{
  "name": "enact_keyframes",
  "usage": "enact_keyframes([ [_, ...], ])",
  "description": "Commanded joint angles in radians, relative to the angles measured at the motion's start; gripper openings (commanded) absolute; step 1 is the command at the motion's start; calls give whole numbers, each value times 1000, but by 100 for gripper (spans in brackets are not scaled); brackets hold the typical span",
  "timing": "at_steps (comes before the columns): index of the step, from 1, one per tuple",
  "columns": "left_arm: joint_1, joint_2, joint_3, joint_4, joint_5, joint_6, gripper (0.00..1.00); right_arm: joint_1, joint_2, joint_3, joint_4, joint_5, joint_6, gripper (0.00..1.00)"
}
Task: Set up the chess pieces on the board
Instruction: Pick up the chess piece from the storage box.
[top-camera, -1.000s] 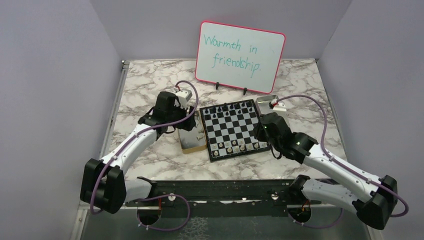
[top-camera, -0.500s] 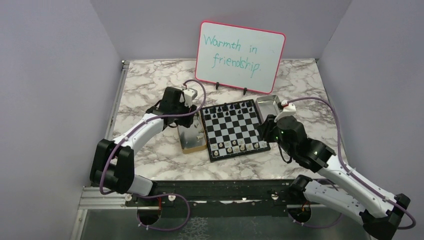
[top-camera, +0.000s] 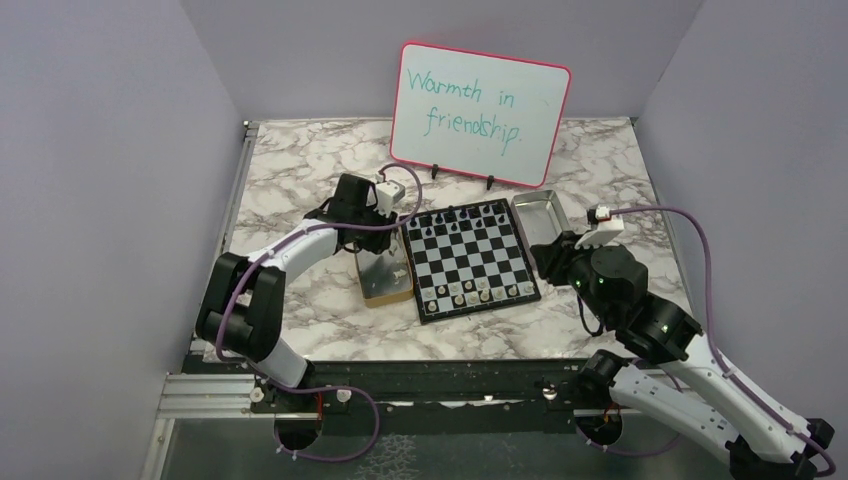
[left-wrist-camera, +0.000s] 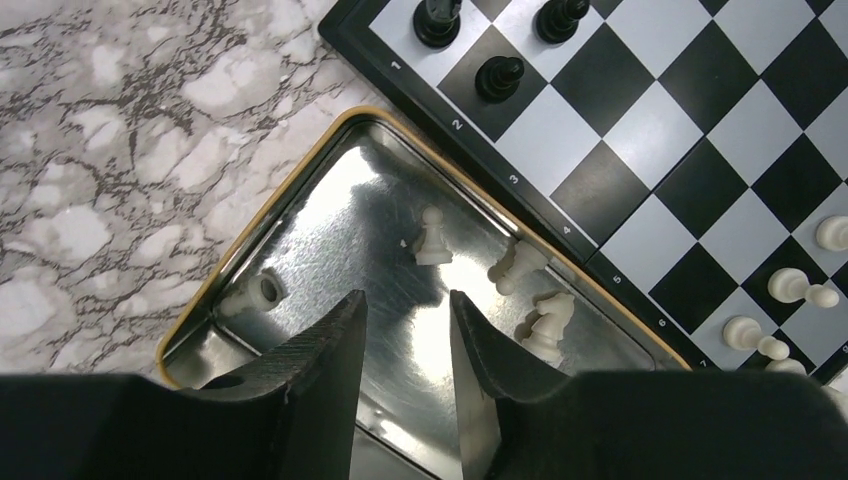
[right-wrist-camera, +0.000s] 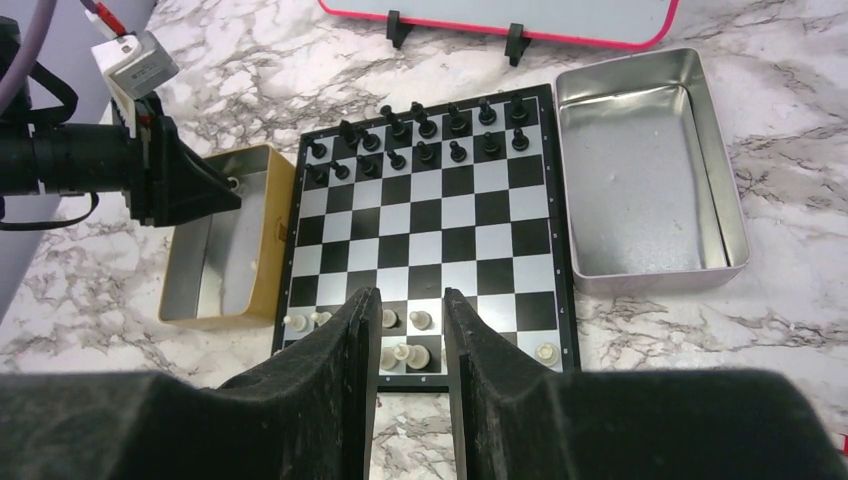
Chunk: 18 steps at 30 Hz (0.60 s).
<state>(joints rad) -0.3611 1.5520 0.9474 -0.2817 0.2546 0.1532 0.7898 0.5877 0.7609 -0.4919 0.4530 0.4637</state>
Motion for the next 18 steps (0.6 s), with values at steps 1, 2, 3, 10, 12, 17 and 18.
enact_keyframes([
  [1,-1,27,14,67,82,70,37,-4,-5,3,19,22,-6,34],
  [2,-1,35,16,70,67,72,37,-5,-6,2,22,19,-6,34],
  [3,-1,42,18,70,52,72,37,-4,-6,2,21,18,-5,34],
  [10,-2,87,14,75,60,72,38,-5,-12,9,27,27,-22,34],
  [12,-2,97,17,75,58,72,40,-5,-12,13,26,26,-26,34],
  [17,-7,112,19,82,68,64,43,-4,-9,17,26,19,-27,34],
  [18,-8,118,21,84,74,62,43,-4,-9,16,26,18,-25,34],
])
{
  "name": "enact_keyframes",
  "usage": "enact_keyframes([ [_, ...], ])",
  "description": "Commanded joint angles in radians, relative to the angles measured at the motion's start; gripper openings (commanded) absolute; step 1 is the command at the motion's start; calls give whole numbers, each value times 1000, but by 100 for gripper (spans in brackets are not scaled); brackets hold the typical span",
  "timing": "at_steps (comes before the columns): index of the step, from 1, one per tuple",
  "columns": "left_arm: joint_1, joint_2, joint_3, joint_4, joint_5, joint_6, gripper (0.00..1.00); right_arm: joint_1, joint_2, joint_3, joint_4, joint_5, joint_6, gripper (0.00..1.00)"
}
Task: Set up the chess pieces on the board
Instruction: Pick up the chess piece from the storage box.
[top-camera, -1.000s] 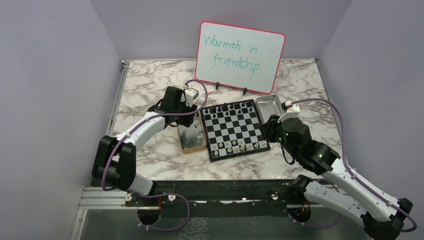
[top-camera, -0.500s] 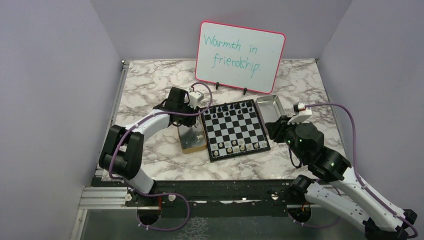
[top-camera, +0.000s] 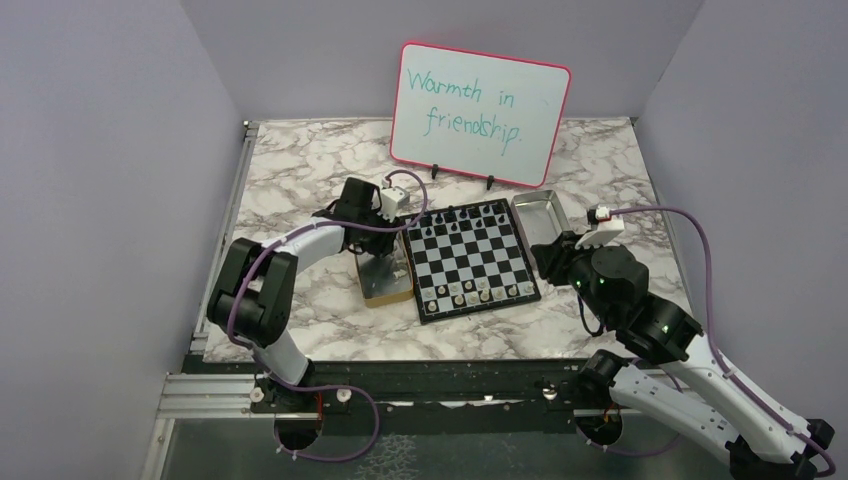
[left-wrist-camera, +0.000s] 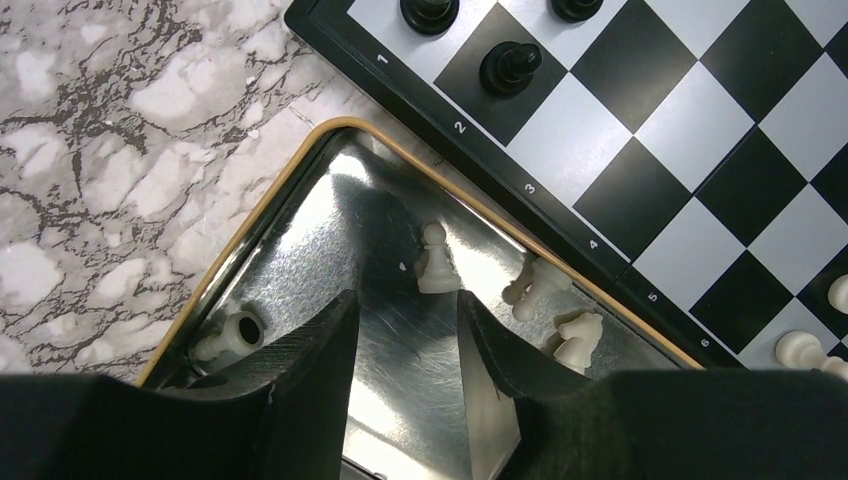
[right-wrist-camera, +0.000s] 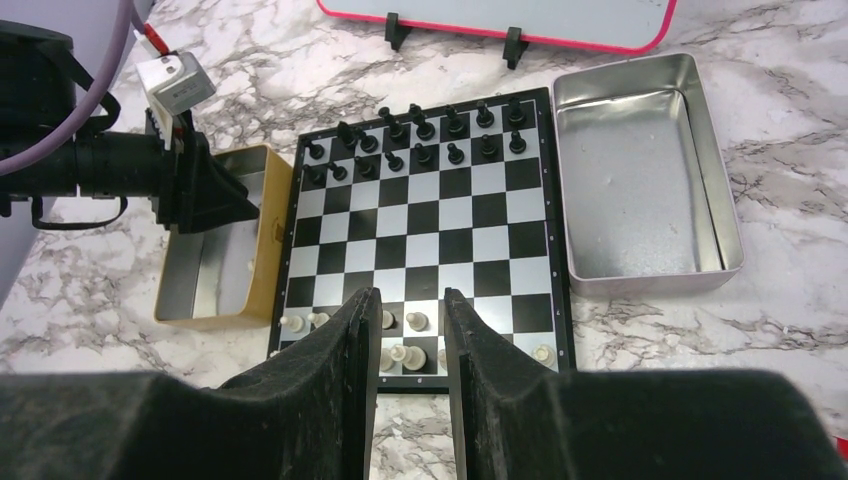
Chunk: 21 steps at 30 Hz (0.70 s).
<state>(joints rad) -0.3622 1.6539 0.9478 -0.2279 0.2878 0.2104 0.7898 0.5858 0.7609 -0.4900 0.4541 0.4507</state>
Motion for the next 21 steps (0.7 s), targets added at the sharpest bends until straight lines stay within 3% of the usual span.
enact_keyframes([
  [1,-9,20,24,30,48,3,43,-4,-7,13,25,18,-10,34],
  [13,-40,90,40,37,33,-2,43,-4,-44,-27,25,19,0,35],
  [17,-54,106,60,16,-36,-44,33,-5,-55,-32,24,23,-3,35],
  [21,-77,87,55,-10,-64,-59,29,-4,-57,-35,12,2,15,35],
])
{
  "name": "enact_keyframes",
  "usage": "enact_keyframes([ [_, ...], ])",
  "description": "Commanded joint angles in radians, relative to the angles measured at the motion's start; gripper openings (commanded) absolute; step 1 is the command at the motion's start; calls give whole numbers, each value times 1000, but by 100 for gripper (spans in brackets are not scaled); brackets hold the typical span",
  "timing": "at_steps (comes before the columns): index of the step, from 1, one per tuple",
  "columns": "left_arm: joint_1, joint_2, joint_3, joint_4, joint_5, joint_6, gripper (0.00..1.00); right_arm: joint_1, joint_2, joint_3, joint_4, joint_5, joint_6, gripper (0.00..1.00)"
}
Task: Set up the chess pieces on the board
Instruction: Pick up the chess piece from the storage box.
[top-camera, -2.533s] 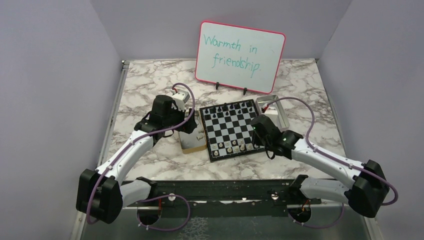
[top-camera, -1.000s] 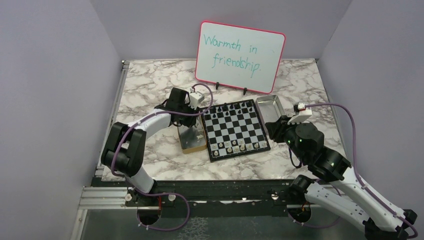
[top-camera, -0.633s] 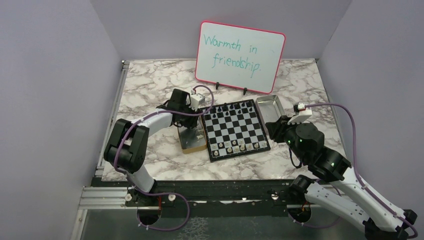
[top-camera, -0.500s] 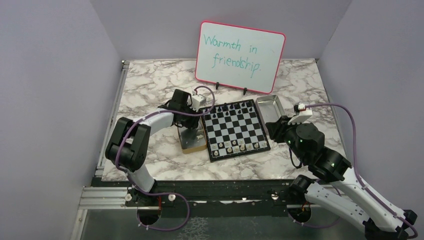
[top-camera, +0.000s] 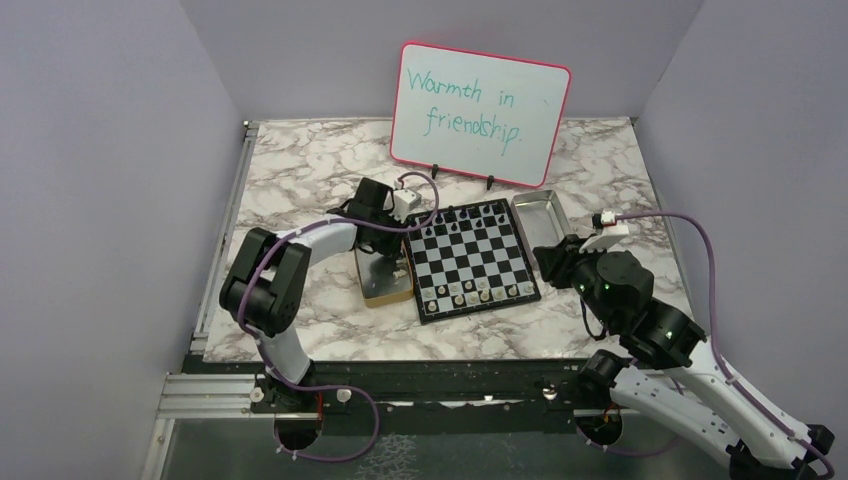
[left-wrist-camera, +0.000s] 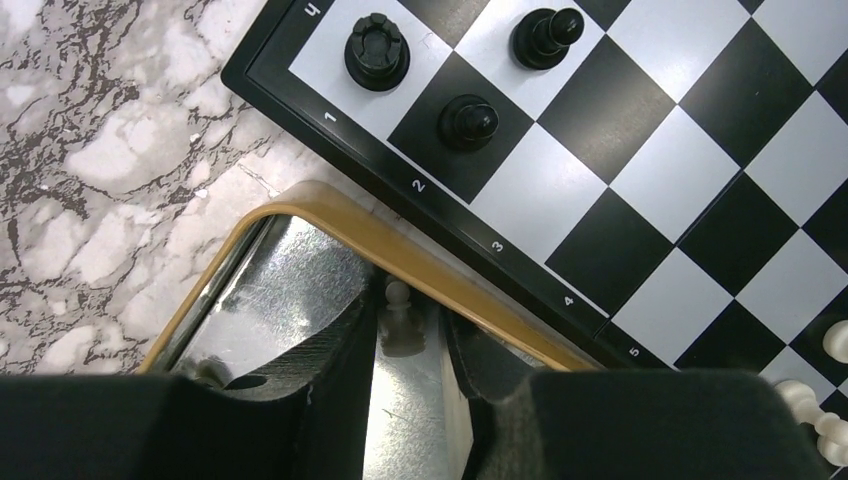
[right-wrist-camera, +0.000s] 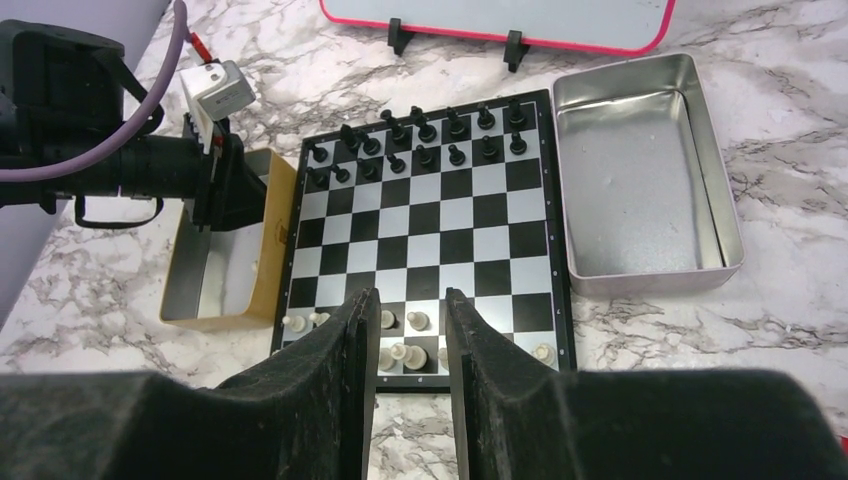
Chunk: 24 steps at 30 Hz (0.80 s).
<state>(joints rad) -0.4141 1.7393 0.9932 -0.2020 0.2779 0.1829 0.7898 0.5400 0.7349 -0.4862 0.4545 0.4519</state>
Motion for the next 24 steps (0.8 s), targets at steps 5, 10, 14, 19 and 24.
enact_keyframes([
  [5,-43,-35,-15,-73,-62,-29,29,-5,-14,-20,14,-15,33,35],
  [10,-43,-38,-23,-91,-88,-17,31,-4,-14,-17,14,-37,48,35],
  [14,-43,-28,-9,-102,-100,-21,28,-4,-14,-14,12,-47,61,35],
  [19,-43,-33,-6,-103,-91,-26,18,-6,-12,-12,5,-59,76,35],
  [24,-43,-71,2,-129,-105,-42,14,-4,-2,-19,-8,-73,127,35],
])
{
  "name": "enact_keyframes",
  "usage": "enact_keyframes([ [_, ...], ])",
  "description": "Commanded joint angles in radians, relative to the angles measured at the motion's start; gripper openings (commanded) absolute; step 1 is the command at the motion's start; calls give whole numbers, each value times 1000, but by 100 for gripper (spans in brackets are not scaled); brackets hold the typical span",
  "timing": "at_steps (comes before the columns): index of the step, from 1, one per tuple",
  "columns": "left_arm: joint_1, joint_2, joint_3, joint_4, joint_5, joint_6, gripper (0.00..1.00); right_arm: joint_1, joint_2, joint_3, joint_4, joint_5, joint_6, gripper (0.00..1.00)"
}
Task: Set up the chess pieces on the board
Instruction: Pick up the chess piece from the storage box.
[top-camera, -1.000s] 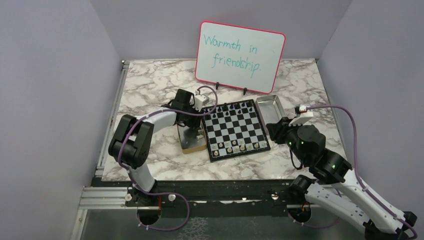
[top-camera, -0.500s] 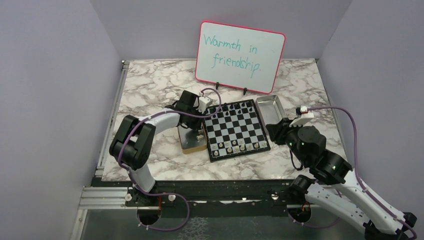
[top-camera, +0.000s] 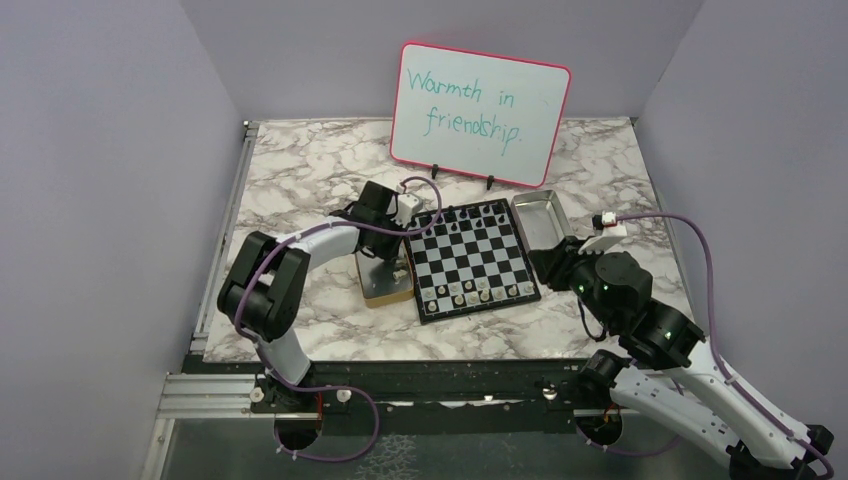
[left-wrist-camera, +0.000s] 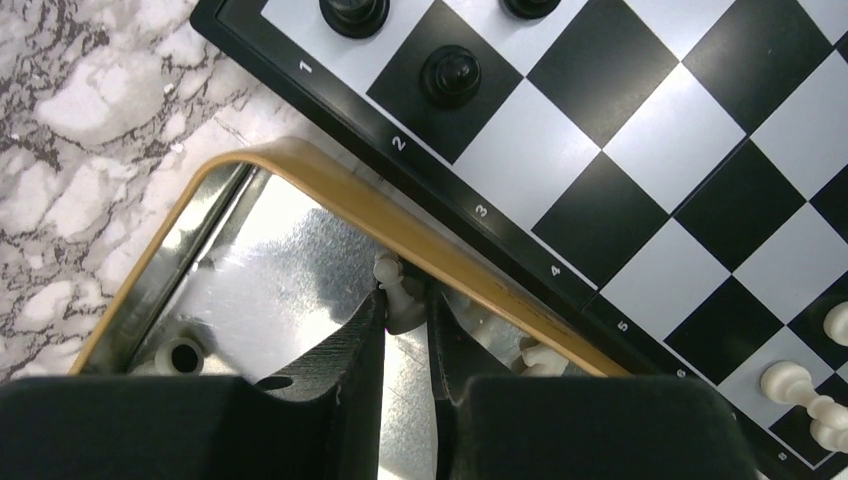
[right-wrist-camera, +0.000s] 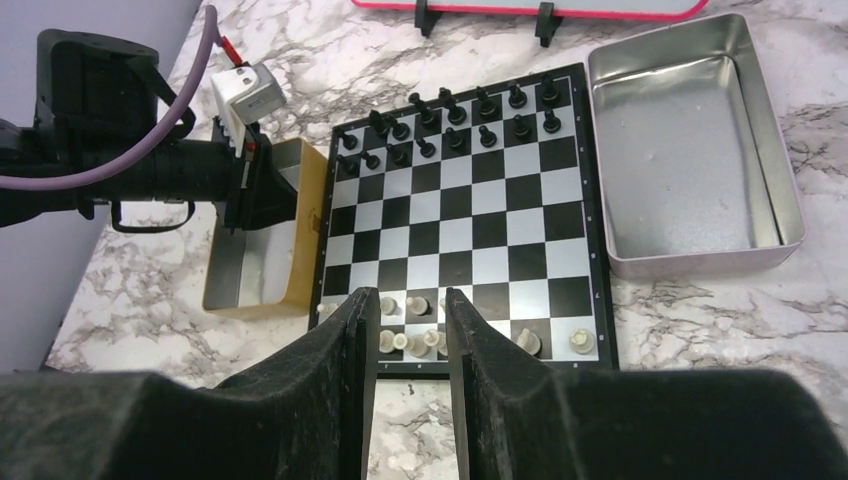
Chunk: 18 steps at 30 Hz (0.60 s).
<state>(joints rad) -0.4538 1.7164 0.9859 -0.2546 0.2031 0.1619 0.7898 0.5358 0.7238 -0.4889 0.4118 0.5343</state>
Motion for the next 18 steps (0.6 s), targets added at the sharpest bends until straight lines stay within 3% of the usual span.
enact_keyframes([
  [1,-3,-60,11,-80,-30,-23,13,-4,6,-10,-5,-39,53,35],
  [10,-3,-273,-15,-87,-22,-45,11,-4,78,-14,38,-108,116,36],
  [18,-9,-480,-100,21,235,-39,12,-5,193,-10,131,-295,142,39],
])
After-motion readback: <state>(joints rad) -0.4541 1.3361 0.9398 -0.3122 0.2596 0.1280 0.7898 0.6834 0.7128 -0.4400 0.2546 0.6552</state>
